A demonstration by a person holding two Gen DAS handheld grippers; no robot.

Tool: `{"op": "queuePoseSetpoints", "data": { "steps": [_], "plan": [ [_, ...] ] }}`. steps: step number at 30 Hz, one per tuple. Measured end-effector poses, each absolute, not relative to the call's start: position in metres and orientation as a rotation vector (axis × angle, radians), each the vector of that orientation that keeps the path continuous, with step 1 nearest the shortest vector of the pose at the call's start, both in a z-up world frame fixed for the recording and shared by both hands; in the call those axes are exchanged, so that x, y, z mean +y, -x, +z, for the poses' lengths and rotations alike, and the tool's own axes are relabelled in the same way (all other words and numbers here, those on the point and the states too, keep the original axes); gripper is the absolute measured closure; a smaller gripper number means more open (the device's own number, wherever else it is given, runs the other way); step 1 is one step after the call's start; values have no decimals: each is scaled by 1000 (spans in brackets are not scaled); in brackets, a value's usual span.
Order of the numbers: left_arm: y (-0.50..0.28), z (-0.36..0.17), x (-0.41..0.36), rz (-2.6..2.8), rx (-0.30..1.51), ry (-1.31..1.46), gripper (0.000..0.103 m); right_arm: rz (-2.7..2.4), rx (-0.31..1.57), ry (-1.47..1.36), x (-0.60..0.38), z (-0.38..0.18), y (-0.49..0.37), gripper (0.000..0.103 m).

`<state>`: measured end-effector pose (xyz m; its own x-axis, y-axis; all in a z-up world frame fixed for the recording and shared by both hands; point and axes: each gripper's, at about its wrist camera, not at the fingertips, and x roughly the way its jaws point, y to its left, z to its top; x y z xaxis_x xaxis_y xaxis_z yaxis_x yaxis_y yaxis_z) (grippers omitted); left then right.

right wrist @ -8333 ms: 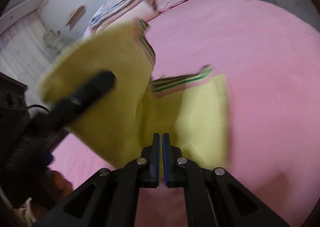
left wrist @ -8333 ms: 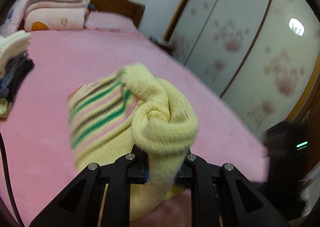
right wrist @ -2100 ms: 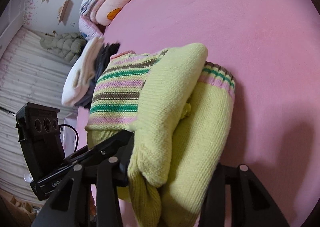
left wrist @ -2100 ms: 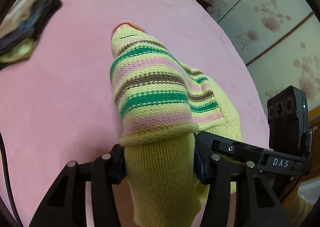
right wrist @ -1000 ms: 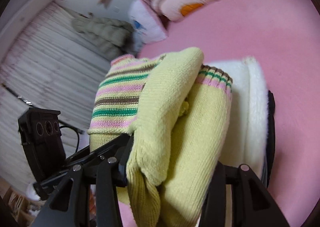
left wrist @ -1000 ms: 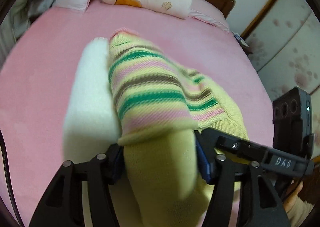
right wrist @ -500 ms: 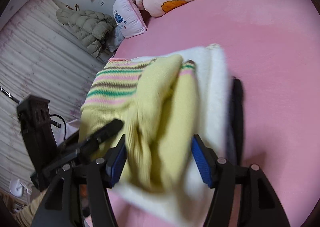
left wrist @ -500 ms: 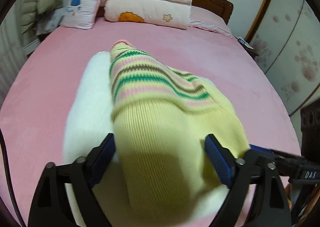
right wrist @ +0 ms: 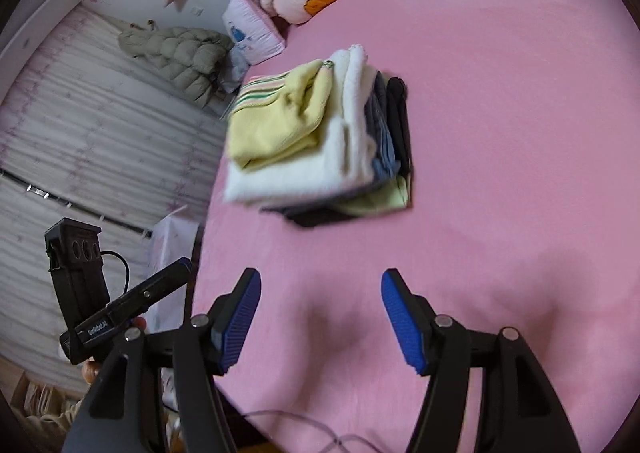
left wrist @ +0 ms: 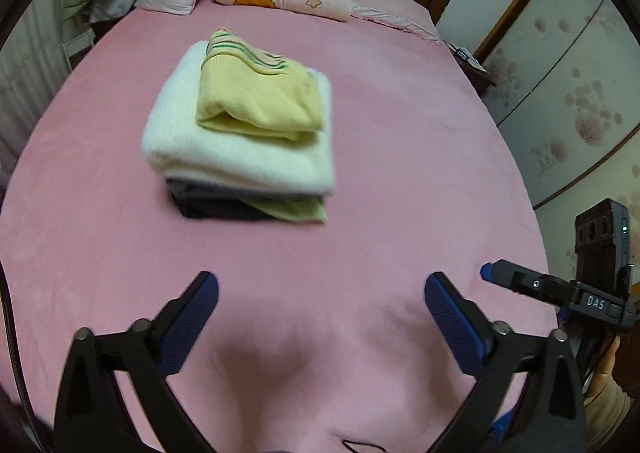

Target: Fold large clothes

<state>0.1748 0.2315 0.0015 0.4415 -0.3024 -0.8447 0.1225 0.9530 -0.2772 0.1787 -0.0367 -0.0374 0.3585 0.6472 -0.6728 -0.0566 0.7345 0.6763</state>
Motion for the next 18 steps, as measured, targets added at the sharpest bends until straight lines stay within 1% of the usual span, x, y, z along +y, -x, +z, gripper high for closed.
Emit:
{"op": "queuePoseSetpoints", "data": {
  "steps": [3,4,5,11,18],
  "plan": [
    [-128,30,203,-245,1038,172,1,488,1101,-548,-57,0,-139,37],
    [-116,39,193,-246,1024,164,1,473,1102,-524,-64,9,-128,31],
    [-102,48,180,-252,1013,159,1,461,1095,-493,-71,21,-112,28],
    [-34,76,106,-298,972,88,0,423,1017,-359,-115,77,-28,28],
    [13,89,43,-278,897,61,1,315,953,-216,-153,101,40,23]
  ]
}}
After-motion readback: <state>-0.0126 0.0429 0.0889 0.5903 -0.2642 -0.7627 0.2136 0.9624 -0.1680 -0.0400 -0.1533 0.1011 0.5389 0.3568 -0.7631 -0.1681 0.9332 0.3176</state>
